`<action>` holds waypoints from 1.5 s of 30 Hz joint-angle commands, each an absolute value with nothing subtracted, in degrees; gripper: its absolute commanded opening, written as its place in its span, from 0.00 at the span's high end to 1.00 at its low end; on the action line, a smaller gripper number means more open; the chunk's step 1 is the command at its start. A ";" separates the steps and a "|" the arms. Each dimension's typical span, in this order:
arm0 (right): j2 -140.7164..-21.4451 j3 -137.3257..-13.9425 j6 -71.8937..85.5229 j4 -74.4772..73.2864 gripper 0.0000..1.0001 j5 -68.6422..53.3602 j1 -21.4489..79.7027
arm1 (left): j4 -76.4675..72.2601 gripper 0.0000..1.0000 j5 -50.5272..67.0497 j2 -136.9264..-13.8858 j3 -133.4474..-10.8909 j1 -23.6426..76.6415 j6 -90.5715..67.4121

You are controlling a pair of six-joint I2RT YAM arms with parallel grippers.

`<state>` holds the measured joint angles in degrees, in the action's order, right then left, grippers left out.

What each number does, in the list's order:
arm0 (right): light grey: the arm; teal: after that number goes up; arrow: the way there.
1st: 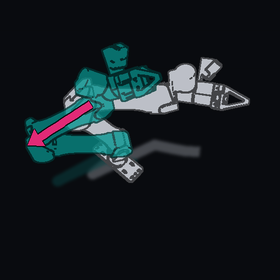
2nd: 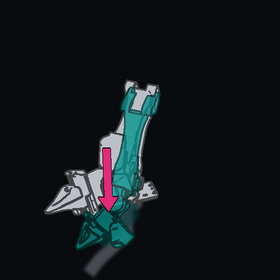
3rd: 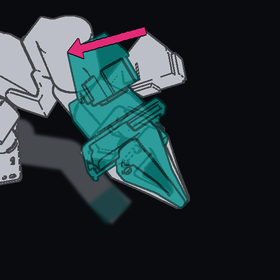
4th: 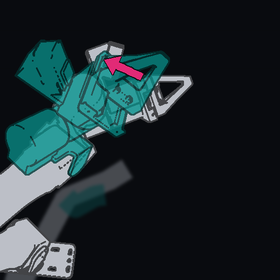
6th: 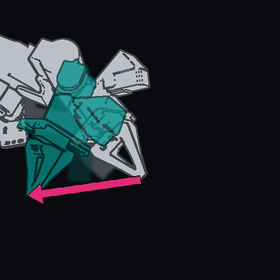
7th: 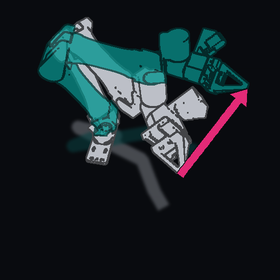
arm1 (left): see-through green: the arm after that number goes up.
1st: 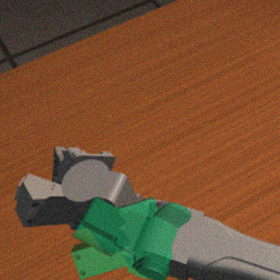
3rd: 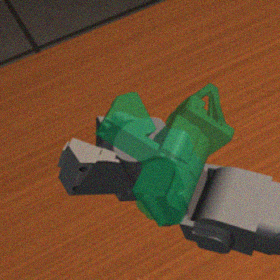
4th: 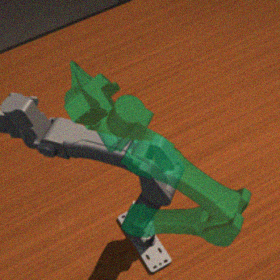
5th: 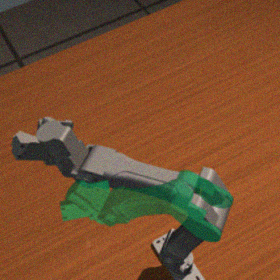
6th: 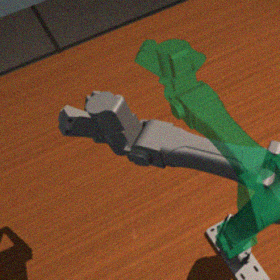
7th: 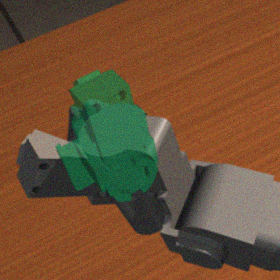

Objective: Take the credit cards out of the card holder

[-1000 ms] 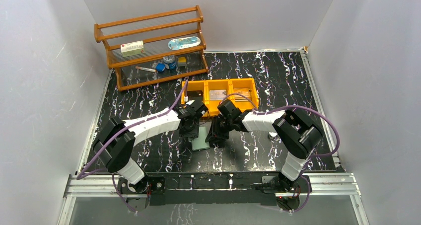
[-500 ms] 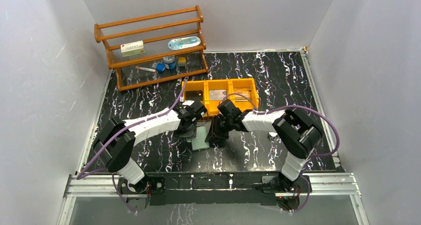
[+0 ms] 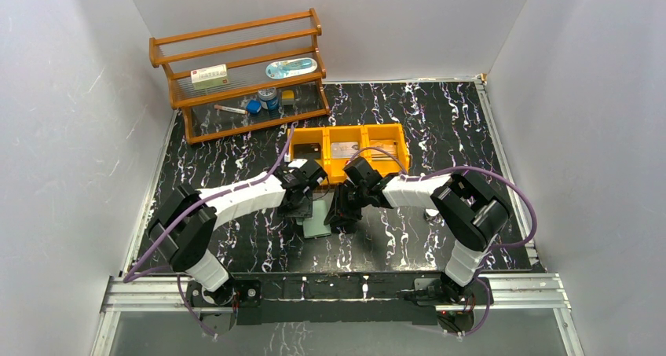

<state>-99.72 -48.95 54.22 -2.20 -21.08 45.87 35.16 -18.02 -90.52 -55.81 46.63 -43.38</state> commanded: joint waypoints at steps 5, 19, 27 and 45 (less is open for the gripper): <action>-102.16 -48.86 51.90 -5.54 0.62 -16.48 45.76 | 37.81 0.45 -21.56 -88.40 -57.02 46.30 -43.07; -103.07 -49.37 51.77 -5.54 0.62 -17.12 45.77 | 32.10 0.34 -15.01 -90.43 -59.07 46.29 -39.11; -102.92 -49.79 51.61 -6.10 0.61 -16.80 45.79 | 37.78 0.46 -19.01 -93.12 -57.98 46.27 -41.18; -101.10 -51.51 49.30 -4.87 0.58 -18.13 46.52 | 39.92 0.45 -17.77 -84.93 -57.03 46.29 -41.95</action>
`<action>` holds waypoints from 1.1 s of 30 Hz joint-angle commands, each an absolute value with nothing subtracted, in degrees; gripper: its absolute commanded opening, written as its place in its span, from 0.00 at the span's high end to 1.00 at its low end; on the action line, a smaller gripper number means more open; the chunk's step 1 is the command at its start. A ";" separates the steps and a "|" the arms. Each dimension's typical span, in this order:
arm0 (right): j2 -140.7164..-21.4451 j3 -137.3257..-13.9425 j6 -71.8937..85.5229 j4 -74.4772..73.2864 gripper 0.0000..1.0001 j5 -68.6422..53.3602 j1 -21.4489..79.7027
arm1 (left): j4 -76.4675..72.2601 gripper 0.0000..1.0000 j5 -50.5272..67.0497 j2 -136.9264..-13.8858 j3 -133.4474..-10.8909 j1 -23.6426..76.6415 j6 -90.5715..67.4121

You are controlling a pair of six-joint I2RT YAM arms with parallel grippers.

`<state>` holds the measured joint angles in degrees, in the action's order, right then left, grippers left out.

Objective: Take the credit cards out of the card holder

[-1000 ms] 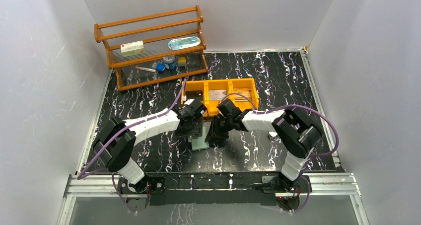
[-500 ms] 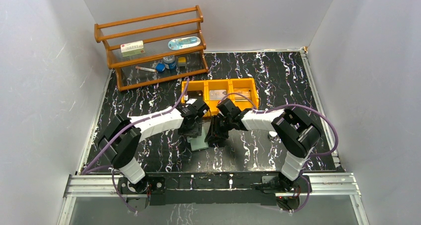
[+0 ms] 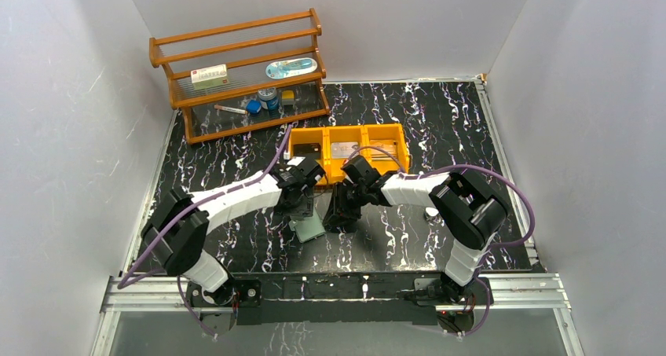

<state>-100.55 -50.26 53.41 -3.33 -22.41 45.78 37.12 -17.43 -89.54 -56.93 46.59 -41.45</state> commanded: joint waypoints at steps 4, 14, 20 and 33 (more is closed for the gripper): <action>-101.86 -57.05 45.05 -7.15 0.52 -17.02 49.23 | 41.26 0.43 -18.15 -83.33 -56.33 46.32 -43.03; -110.61 -68.31 43.83 -18.43 0.48 -3.56 54.89 | 41.17 0.41 -16.55 -80.50 -51.62 46.31 -45.37; -109.40 -65.02 46.05 -17.77 0.60 -2.12 55.40 | 40.88 0.40 -16.28 -78.66 -49.83 46.25 -48.23; -108.13 -60.52 48.50 -12.55 0.60 -7.21 55.41 | 41.78 0.41 -20.47 -81.03 -48.05 46.25 -53.08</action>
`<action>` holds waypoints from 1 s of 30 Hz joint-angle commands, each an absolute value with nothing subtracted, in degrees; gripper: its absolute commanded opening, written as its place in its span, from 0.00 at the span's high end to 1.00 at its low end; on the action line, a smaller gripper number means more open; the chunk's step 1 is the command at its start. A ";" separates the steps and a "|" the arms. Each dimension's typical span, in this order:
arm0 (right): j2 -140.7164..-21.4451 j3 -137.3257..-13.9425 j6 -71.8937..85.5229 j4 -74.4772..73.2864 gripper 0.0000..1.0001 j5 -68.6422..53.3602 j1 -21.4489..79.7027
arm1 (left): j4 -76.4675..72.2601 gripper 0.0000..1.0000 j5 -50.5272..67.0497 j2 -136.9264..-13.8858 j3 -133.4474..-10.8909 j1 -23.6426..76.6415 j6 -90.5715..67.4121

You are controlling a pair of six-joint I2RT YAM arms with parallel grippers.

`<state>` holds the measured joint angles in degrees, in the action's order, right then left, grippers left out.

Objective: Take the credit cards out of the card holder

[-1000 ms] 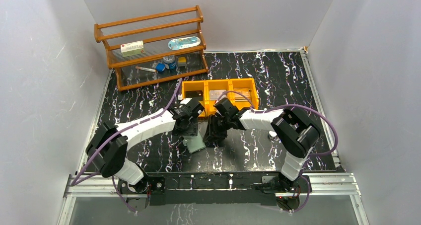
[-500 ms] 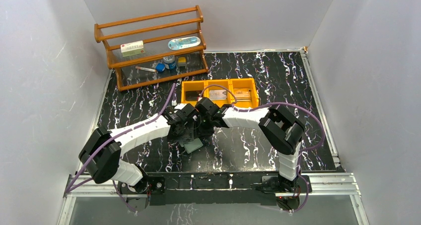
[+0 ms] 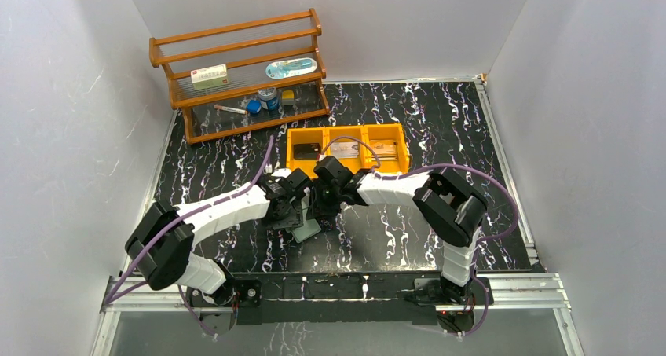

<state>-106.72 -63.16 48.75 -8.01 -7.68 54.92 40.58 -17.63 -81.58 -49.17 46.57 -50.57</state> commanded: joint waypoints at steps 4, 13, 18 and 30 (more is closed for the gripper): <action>-107.93 -59.95 48.43 -11.79 0.60 -7.72 55.39 | 42.76 0.44 -21.62 -80.54 -47.31 46.24 -54.82; -107.75 -60.37 49.72 -11.93 0.60 -8.10 55.44 | 43.18 0.56 -21.30 -76.29 -44.87 46.21 -56.26; -108.01 -60.53 49.79 -11.86 0.60 -8.48 55.44 | 42.08 0.62 -21.14 -76.45 -43.44 46.23 -56.77; -108.81 -61.53 49.22 -12.38 0.60 -8.94 55.39 | 33.09 0.65 -26.36 -75.08 -39.45 46.23 -60.60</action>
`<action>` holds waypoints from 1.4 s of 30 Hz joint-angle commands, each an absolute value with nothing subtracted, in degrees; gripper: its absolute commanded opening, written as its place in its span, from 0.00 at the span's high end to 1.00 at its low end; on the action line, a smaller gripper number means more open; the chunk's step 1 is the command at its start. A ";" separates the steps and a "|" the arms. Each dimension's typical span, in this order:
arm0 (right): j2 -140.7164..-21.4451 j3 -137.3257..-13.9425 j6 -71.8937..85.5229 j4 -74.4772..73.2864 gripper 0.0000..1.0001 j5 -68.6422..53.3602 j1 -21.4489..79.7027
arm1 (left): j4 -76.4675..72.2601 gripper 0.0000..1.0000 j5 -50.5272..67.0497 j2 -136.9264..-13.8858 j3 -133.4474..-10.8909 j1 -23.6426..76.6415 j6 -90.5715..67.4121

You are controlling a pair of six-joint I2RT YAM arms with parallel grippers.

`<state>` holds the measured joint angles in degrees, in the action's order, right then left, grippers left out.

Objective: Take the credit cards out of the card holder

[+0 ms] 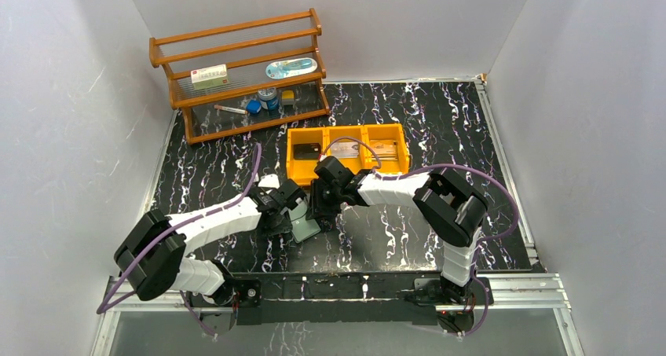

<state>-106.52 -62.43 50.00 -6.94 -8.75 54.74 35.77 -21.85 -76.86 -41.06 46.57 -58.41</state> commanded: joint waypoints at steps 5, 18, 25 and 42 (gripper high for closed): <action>-109.28 -61.82 49.13 -12.38 0.59 -9.18 55.40 | 31.89 0.71 -28.62 -74.73 -38.36 46.23 -60.74; -108.72 -61.64 49.04 -11.83 0.59 -10.23 55.40 | 28.94 1.00 -29.12 -72.47 -37.80 46.16 -59.22; -101.94 -61.13 49.10 -12.25 0.50 -8.36 55.31 | 25.45 1.00 -20.67 -67.29 -41.04 46.30 -49.11; -70.97 -45.35 54.26 -15.32 0.32 16.39 52.79 | 17.71 1.00 3.79 -73.61 -54.27 46.66 -31.07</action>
<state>-76.99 -47.97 52.01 -15.03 7.97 53.34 19.46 -2.72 -73.06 -51.24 46.57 -35.09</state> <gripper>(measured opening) 0.696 0.030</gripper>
